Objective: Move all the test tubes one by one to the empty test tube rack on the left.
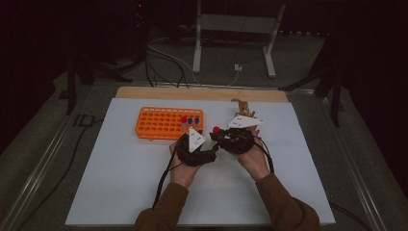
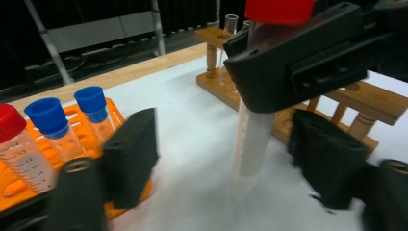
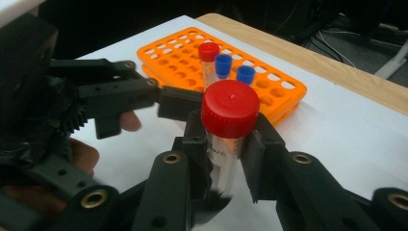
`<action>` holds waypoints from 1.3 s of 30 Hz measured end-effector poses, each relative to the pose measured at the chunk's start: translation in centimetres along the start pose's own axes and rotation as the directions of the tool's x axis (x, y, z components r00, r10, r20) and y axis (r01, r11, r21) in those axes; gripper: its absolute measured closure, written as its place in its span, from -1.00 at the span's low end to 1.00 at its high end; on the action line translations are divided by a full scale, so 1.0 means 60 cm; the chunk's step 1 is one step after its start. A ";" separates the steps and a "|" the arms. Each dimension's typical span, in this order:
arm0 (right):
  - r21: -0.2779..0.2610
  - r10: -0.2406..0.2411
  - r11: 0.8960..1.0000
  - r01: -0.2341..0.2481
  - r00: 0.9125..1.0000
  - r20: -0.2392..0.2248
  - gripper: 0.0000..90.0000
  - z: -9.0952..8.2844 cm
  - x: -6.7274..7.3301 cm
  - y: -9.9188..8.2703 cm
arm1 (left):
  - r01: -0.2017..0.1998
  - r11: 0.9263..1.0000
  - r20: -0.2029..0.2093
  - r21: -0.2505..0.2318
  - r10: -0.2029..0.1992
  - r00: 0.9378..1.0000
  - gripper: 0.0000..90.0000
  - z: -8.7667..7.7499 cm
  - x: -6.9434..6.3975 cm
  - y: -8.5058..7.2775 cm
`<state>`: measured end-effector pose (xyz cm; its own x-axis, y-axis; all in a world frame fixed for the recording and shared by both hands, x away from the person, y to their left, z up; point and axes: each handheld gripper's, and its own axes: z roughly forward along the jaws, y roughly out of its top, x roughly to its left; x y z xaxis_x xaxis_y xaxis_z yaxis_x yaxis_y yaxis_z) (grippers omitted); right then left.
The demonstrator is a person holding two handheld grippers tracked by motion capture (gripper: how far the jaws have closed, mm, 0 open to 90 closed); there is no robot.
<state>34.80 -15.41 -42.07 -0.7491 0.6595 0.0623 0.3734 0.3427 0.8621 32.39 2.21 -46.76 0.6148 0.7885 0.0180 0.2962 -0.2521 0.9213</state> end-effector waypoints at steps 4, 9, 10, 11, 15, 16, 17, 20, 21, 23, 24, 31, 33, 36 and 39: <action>0.004 -0.004 1.000 0.005 1.000 -0.004 0.65 0.001 0.002 0.000 | -0.006 1.000 0.021 0.000 0.006 1.000 0.00 0.004 -0.001 -0.001; -0.001 -0.011 1.000 0.011 1.000 -0.007 0.65 0.002 0.005 0.000 | -0.009 1.000 0.053 -0.014 0.009 0.999 0.40 0.004 -0.004 -0.002; -0.002 -0.011 1.000 0.011 1.000 -0.008 0.65 0.002 0.005 0.000 | -0.009 1.000 0.064 -0.015 0.010 0.998 0.49 0.004 -0.005 -0.002; -0.002 -0.011 1.000 0.011 1.000 -0.008 0.65 0.002 0.005 0.000 | -0.012 1.000 0.073 -0.014 0.013 0.997 0.58 0.004 -0.005 -0.002; -0.009 0.001 1.000 -0.001 1.000 -0.018 0.46 0.000 0.003 -0.001 | -0.012 1.000 0.082 -0.006 0.012 0.997 0.65 0.003 -0.002 -0.002; -0.015 0.008 1.000 -0.008 1.000 -0.022 0.37 -0.001 0.002 -0.001 | -0.012 1.000 0.083 -0.005 0.012 0.996 0.66 0.003 0.000 -0.003; -0.019 0.015 1.000 -0.015 1.000 -0.025 0.28 -0.003 0.001 -0.001 | -0.010 1.000 0.081 -0.005 0.011 0.997 0.66 0.002 0.001 -0.002; -0.042 0.038 0.998 -0.040 0.999 -0.032 -0.02 -0.009 -0.005 0.000 | -0.005 1.000 0.073 -0.004 0.005 0.997 0.66 -0.001 0.008 -0.002; -0.047 0.049 0.998 -0.051 0.998 -0.036 -0.13 -0.011 -0.007 0.000 | -0.002 1.000 0.070 -0.003 0.002 0.998 0.66 -0.002 0.011 -0.002; -0.053 0.062 0.997 -0.064 0.998 -0.030 -0.26 -0.014 -0.010 -0.001 | 0.004 1.000 0.062 -0.005 -0.004 0.998 0.66 -0.004 0.016 -0.002; -0.055 0.062 0.996 -0.063 0.998 -0.021 -0.32 -0.015 -0.011 -0.002 | 0.010 1.000 0.057 -0.007 -0.009 0.998 0.66 -0.005 0.019 -0.002; -0.074 0.088 0.994 -0.086 0.996 0.016 -0.68 -0.024 -0.021 -0.017 | 0.032 0.999 0.032 -0.014 -0.032 0.999 0.66 -0.015 0.036 -0.001; -0.074 0.093 0.993 -0.091 0.995 0.025 -0.78 -0.024 -0.026 -0.023 | 0.038 0.999 0.026 -0.018 -0.037 0.999 0.66 -0.018 0.043 -0.001; -0.065 0.100 0.993 -0.097 0.994 0.047 -0.91 -0.025 -0.030 -0.030 | 0.048 0.999 0.019 -0.020 -0.047 0.999 0.66 -0.021 0.051 -0.002; -0.065 0.101 0.993 -0.097 0.993 0.059 -0.95 -0.028 -0.034 -0.036 | 0.054 0.998 0.011 -0.021 -0.054 0.998 0.66 -0.024 0.058 -0.002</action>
<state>34.58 -18.62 -43.23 -0.6742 0.7289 0.1189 0.4075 0.2328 0.8830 33.45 5.82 -46.25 0.6057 0.7948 -0.0362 0.3140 -0.1970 0.9288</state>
